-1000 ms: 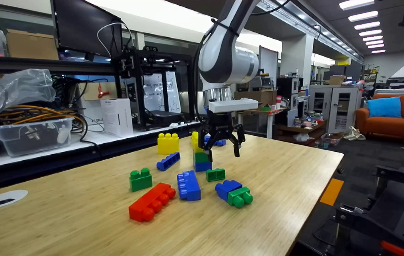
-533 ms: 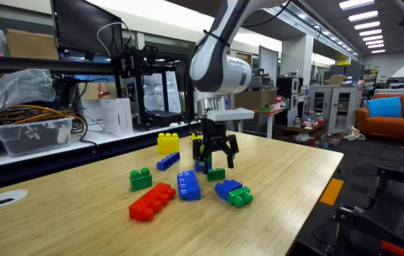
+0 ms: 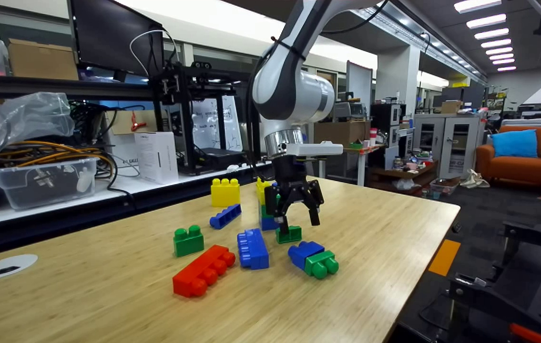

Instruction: Move the block tower to the right and add one more blue block on top

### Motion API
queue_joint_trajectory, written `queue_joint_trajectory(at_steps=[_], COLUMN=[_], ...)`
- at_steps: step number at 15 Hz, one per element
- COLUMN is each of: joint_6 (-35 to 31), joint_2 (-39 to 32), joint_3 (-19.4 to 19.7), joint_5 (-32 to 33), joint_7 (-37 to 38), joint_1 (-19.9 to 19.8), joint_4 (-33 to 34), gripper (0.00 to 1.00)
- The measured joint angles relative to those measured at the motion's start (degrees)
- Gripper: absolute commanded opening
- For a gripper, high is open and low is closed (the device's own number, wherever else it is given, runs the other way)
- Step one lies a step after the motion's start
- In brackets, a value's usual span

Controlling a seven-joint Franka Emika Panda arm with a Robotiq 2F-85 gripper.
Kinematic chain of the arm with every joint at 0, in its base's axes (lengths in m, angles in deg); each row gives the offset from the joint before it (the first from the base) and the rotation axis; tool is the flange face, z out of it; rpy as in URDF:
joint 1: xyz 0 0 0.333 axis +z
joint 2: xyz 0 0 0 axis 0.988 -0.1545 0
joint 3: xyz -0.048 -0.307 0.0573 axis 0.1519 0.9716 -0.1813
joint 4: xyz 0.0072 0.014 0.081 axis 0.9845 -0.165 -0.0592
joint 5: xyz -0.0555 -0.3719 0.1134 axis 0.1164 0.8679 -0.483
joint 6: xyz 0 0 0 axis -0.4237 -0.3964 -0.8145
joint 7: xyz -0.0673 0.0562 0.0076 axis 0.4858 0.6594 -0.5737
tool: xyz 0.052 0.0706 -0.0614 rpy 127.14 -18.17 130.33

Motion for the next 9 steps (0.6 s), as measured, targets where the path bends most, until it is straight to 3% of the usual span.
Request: queue_joint_trajectory(at_steps=[9], joint_6=[1.9], joint_2=[-4.1], joint_3=[0.4], joint_5=[0.2], joint_7=[-0.7], joint_1=[0.0], joint_4=[3.7], gripper=[1.0])
